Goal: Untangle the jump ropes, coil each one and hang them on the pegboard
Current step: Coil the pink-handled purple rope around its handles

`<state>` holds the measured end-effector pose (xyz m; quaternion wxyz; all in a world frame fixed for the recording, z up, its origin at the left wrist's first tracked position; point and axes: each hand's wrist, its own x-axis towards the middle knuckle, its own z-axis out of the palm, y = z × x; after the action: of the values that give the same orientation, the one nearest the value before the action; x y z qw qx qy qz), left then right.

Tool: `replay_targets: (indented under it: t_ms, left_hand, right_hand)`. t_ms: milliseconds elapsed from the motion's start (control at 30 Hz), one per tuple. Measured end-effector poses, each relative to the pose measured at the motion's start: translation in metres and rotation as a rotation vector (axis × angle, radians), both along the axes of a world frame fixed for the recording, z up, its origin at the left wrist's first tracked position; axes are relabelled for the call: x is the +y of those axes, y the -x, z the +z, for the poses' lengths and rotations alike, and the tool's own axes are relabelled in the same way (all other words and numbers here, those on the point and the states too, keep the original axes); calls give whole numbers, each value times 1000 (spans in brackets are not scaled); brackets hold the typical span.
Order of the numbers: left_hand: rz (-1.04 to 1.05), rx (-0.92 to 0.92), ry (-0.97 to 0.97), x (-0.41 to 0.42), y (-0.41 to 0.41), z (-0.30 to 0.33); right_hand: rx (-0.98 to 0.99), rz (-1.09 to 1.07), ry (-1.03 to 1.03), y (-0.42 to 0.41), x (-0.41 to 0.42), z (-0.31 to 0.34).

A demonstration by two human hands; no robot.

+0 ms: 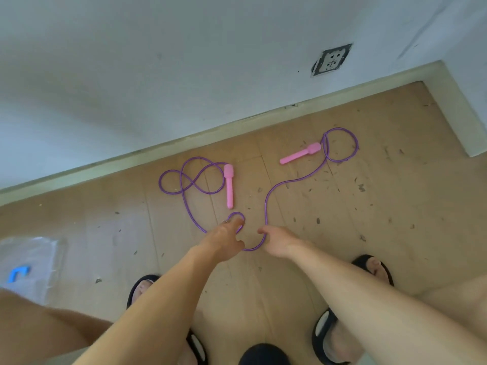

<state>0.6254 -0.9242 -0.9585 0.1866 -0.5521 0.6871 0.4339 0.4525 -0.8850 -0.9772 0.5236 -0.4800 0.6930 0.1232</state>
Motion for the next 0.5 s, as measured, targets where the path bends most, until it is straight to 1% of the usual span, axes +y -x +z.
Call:
replay_targets:
  t_ms: [100,233,300,367,433,500]
  left_hand:
    - [15,3,-33,3,-4,-14]
    - [25,3,-66,2,-6,-28]
    - [26,-5,-76,-4,-4,-34]
    - [21,-24,-76,-12,1,-34]
    - [7,-44,-71,-19,5,-30]
    - [-29,-54,-68,-26,8,-20]
  right_hand:
    - [29,66,-14,-10,-1,-28]
    - [117,120,-1,-20,0,-58]
    - [183,81,-12,-23,5,-69]
    - [197,18,-5,-23,7,-77]
    - [174,-26,11,-20,7,-76]
    - [134,-122,39,-17,4,-66]
